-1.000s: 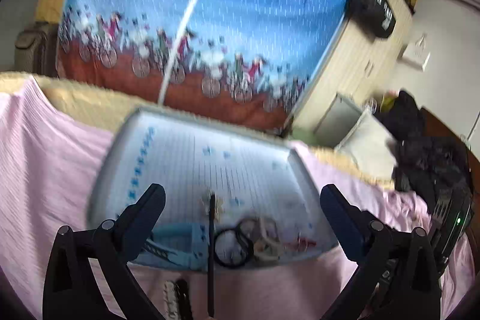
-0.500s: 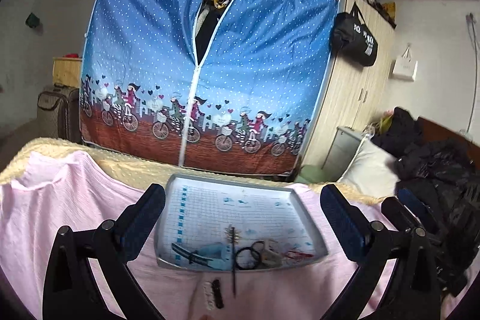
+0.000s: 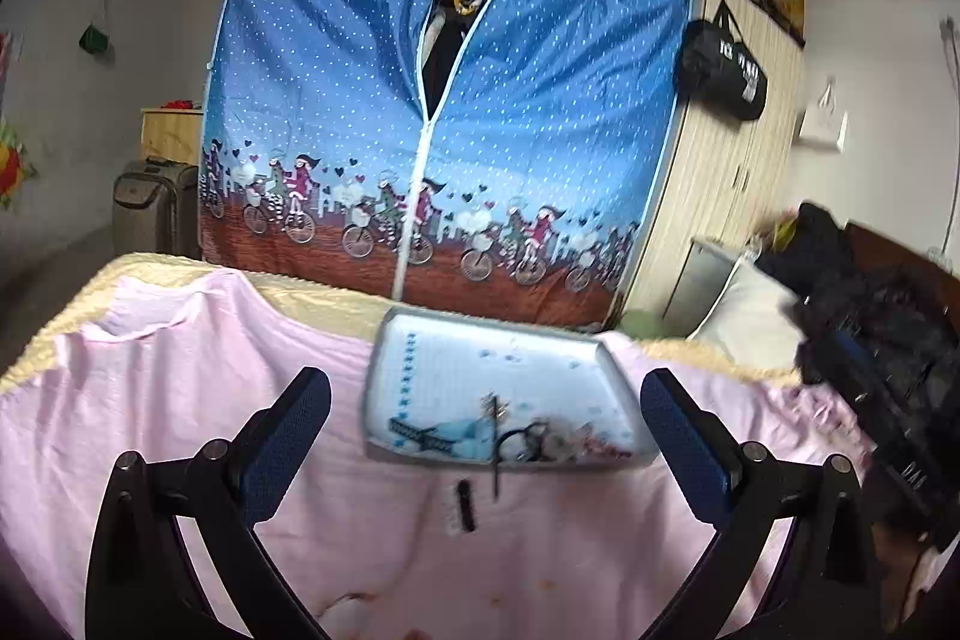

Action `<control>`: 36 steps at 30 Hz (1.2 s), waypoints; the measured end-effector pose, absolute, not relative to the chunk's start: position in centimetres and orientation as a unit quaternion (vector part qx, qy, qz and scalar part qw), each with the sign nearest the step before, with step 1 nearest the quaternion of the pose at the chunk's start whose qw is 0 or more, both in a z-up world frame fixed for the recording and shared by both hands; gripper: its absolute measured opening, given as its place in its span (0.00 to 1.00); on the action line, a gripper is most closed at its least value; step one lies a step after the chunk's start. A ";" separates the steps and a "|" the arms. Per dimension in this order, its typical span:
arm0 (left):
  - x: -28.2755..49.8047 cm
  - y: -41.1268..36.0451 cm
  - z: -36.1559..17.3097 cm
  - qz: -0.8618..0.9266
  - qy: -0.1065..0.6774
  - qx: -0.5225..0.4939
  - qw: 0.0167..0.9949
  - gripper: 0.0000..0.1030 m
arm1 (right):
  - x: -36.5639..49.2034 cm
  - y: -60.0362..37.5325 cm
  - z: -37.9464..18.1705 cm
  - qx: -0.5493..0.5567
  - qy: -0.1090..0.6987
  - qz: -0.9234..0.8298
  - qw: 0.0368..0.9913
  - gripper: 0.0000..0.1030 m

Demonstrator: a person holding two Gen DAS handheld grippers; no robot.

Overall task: Organize jewelry
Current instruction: 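Withdraw both tools from the tray toward the white and black hair clips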

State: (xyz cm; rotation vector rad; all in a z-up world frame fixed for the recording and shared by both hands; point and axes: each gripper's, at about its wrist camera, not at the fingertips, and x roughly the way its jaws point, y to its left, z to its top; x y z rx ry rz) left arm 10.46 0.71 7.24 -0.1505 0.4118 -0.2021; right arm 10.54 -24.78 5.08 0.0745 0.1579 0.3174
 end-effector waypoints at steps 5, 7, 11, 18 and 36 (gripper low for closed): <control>10.5 1.9 5.5 -0.092 0.250 -0.042 0.963 0.98 | 9.5 -24.5 3.9 0.032 0.107 0.160 0.981 1.00; 10.5 2.3 4.6 -0.084 0.265 -0.030 0.960 0.98 | 9.3 -24.3 3.2 0.026 0.126 0.157 0.979 1.00; 10.5 2.3 1.9 -0.076 0.301 0.010 0.951 0.98 | 9.5 -23.7 1.6 0.011 0.168 0.158 0.973 1.00; 11.6 1.1 -3.1 -0.093 0.383 0.052 0.918 0.98 | 11.8 -22.6 -2.1 -0.007 0.259 0.159 0.953 1.00; 13.4 -0.1 -7.7 -0.096 0.456 0.094 0.880 0.98 | 15.2 -21.8 -8.8 -0.028 0.396 0.113 0.911 1.00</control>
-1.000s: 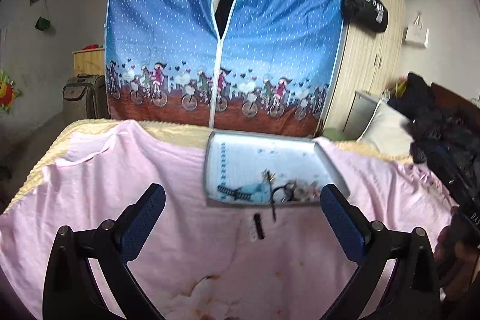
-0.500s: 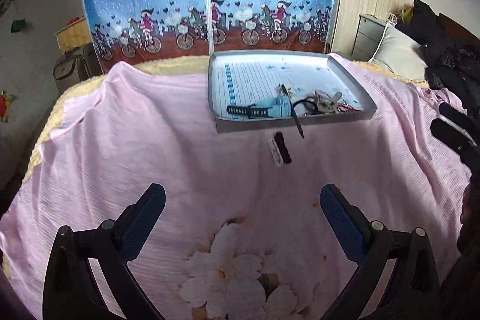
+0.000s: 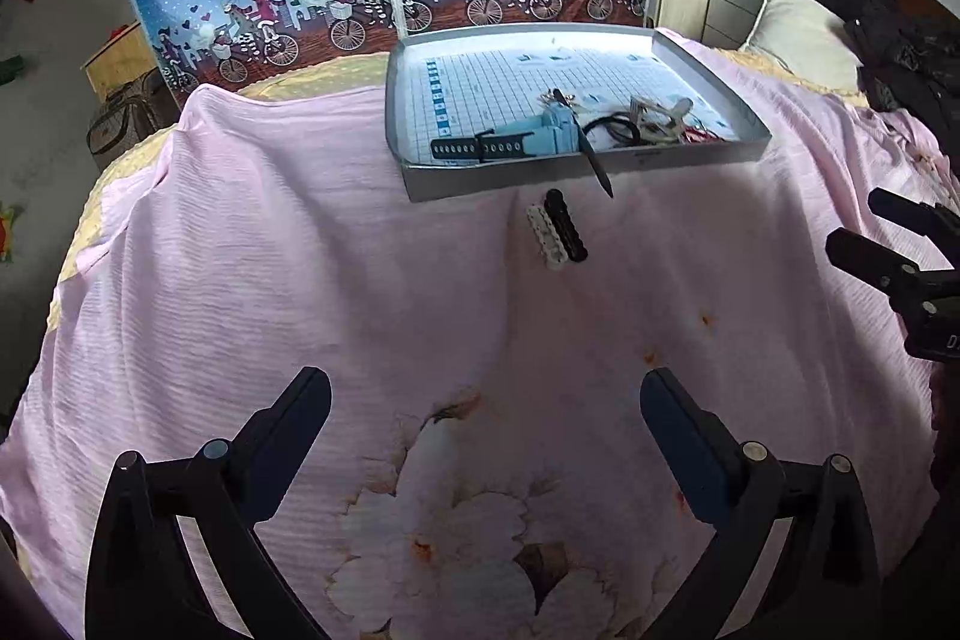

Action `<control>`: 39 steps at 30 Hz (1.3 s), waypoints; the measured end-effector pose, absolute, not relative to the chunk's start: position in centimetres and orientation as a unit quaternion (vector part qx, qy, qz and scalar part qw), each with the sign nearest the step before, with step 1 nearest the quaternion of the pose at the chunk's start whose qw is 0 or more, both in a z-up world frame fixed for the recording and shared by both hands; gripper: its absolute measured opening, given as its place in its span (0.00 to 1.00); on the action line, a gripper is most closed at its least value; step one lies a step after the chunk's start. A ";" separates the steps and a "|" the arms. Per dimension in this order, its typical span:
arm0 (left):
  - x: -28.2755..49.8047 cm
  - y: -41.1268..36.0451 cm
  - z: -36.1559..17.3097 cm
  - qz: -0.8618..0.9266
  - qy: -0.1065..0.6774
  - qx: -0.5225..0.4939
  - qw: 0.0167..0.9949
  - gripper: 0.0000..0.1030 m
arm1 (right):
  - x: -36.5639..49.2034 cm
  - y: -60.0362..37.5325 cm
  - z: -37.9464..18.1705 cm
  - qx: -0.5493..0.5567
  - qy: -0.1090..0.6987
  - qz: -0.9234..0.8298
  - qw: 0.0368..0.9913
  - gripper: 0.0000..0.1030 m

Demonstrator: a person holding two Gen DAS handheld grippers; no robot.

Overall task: Organize jewelry
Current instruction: 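Withdraw both tools from the tray toward the white and black hair clips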

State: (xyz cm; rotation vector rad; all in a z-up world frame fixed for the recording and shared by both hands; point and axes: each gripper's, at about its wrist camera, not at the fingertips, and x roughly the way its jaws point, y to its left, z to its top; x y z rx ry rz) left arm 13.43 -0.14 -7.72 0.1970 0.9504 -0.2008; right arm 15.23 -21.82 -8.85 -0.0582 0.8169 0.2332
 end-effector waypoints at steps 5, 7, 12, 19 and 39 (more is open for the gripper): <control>14.1 -0.1 -8.7 -0.098 0.470 0.090 0.872 0.98 | 15.7 -21.2 -10.2 -0.051 0.424 0.108 0.898 1.00; 14.5 0.4 -9.2 -0.094 0.481 0.079 0.868 0.98 | 15.9 -21.1 -10.7 -0.053 0.431 0.110 0.894 1.00; 15.2 1.1 -10.1 -0.087 0.498 0.062 0.860 0.98 | 16.2 -20.6 -11.4 -0.066 0.441 0.113 0.888 1.00; 15.9 0.0 -11.2 -0.096 0.493 0.080 0.861 0.98 | 16.8 -20.2 -12.7 -0.065 0.446 0.122 0.884 1.00; 17.9 -1.9 -12.4 -0.164 0.478 0.073 0.860 0.64 | 18.9 -18.8 -15.5 -0.040 0.445 0.170 0.878 0.83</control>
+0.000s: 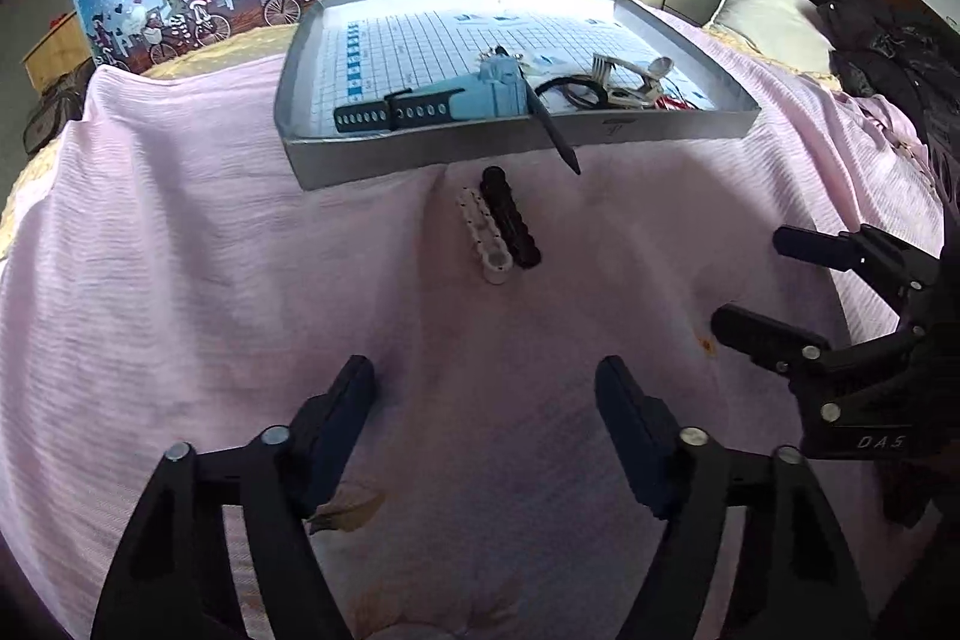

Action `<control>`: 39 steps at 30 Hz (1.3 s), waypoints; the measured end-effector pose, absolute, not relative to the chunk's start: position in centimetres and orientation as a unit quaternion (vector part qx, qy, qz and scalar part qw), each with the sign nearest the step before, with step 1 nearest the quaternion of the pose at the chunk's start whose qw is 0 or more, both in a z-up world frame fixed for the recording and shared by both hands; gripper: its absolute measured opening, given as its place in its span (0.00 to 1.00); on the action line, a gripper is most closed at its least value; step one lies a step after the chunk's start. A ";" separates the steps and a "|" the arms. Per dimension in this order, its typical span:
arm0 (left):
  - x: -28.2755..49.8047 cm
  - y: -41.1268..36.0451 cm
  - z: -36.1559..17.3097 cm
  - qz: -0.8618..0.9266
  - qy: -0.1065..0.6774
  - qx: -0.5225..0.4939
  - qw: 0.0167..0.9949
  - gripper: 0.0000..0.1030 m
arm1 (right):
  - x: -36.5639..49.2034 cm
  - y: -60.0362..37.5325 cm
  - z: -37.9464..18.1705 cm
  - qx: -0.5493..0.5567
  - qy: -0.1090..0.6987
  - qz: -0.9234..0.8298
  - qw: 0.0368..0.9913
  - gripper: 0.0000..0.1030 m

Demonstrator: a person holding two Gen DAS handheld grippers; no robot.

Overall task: Organize jewelry
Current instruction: 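Withdraw both tools from the tray toward the white and black hair clips, then grasp the white hair clip with the left tool while the right tool grasps the black clip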

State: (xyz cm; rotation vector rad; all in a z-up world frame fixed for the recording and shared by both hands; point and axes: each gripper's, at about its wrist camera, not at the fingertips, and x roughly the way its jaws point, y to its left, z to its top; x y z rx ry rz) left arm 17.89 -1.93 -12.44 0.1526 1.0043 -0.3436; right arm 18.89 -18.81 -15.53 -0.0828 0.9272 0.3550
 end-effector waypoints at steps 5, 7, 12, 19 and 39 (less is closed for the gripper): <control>18.8 -2.0 -12.9 -0.170 0.487 0.053 0.855 0.60 | 19.3 -18.6 -16.1 -0.039 0.444 0.177 0.877 0.81; 19.3 -1.8 -12.9 -0.172 0.489 0.036 0.854 0.54 | 19.7 -18.8 -16.1 -0.026 0.443 0.179 0.878 0.81; 21.0 -0.9 -13.2 -0.171 0.500 -0.012 0.849 0.44 | 21.1 -19.2 -16.6 -0.008 0.440 0.173 0.881 0.75; 22.1 -0.6 -13.1 -0.181 0.495 -0.039 0.849 0.41 | 22.1 -19.0 -16.4 -0.003 0.426 0.177 0.887 0.63; 24.6 3.0 -13.9 -0.175 0.505 -0.132 0.835 0.12 | 22.4 -15.0 -16.5 -0.063 0.405 0.256 0.876 0.49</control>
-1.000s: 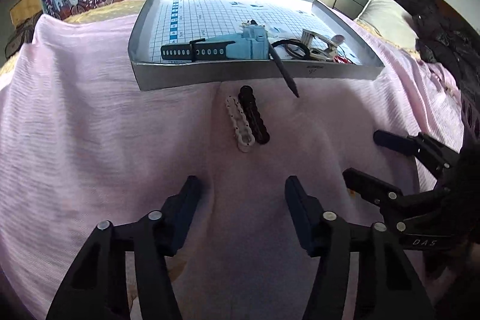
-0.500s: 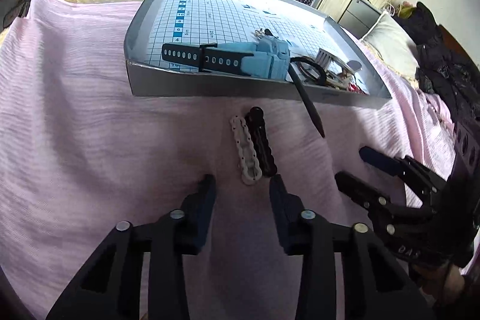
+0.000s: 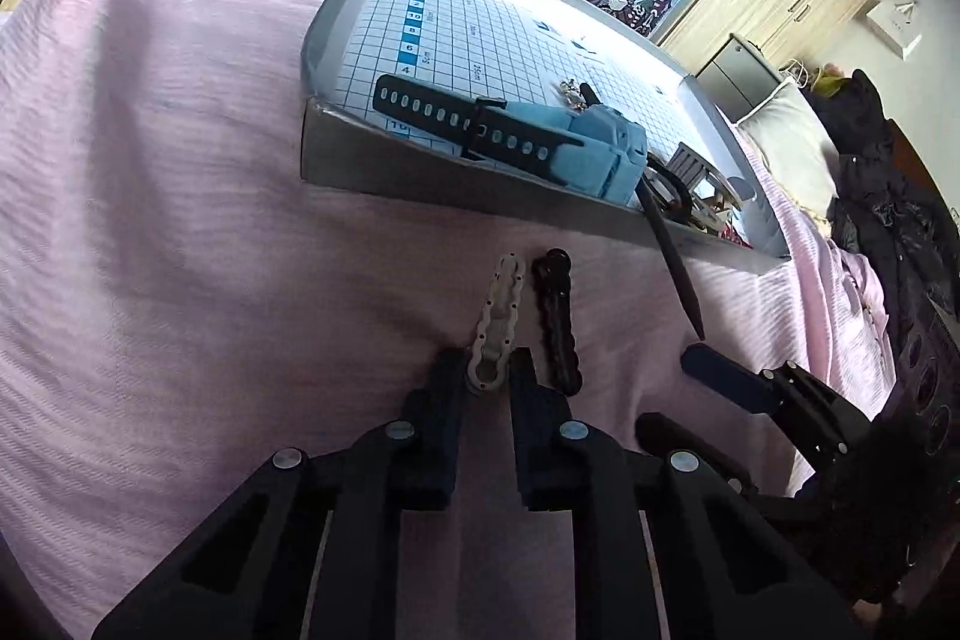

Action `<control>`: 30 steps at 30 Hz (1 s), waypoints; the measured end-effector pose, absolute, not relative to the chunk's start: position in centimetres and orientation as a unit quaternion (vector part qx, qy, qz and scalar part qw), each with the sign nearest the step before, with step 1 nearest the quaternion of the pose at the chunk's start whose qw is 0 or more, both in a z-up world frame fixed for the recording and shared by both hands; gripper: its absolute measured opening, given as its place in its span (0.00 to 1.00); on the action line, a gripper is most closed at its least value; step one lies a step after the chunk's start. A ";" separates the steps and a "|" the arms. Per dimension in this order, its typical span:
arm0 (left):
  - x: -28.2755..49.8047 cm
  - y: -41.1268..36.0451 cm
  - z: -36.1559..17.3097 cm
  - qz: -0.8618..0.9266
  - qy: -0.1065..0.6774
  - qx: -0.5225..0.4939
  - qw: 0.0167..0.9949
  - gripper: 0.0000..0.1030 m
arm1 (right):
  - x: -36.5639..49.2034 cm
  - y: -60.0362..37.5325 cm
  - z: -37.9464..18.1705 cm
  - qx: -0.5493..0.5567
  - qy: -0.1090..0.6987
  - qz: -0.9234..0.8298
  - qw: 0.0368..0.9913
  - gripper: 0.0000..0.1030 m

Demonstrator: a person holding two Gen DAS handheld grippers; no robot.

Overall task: Organize jewelry
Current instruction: 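Grasp the white hair clip with the left tool while the right tool grasps the black clip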

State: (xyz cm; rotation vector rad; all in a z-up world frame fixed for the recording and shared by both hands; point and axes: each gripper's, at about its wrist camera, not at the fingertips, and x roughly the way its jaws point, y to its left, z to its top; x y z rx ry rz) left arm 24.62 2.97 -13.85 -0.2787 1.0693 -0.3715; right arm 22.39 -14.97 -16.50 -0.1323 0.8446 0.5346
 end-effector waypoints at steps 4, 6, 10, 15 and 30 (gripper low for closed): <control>24.6 3.4 -13.7 -0.174 0.505 -0.140 0.834 0.12 | 22.7 -14.4 -16.5 -0.060 0.407 0.275 0.869 0.45; 24.6 3.8 -13.6 -0.173 0.504 -0.147 0.833 0.12 | 22.9 -13.9 -16.6 -0.065 0.409 0.281 0.866 0.43; 24.6 4.5 -13.5 -0.169 0.504 -0.157 0.832 0.11 | 23.4 -13.2 -16.8 -0.067 0.414 0.295 0.858 0.42; 24.7 4.9 -13.5 -0.167 0.507 -0.168 0.829 0.11 | 24.7 -12.3 -17.1 -0.062 0.417 0.311 0.851 0.40; 24.6 6.7 -13.5 -0.166 0.503 -0.212 0.821 0.11 | 26.8 -12.6 -16.8 -0.009 0.424 0.314 0.849 0.36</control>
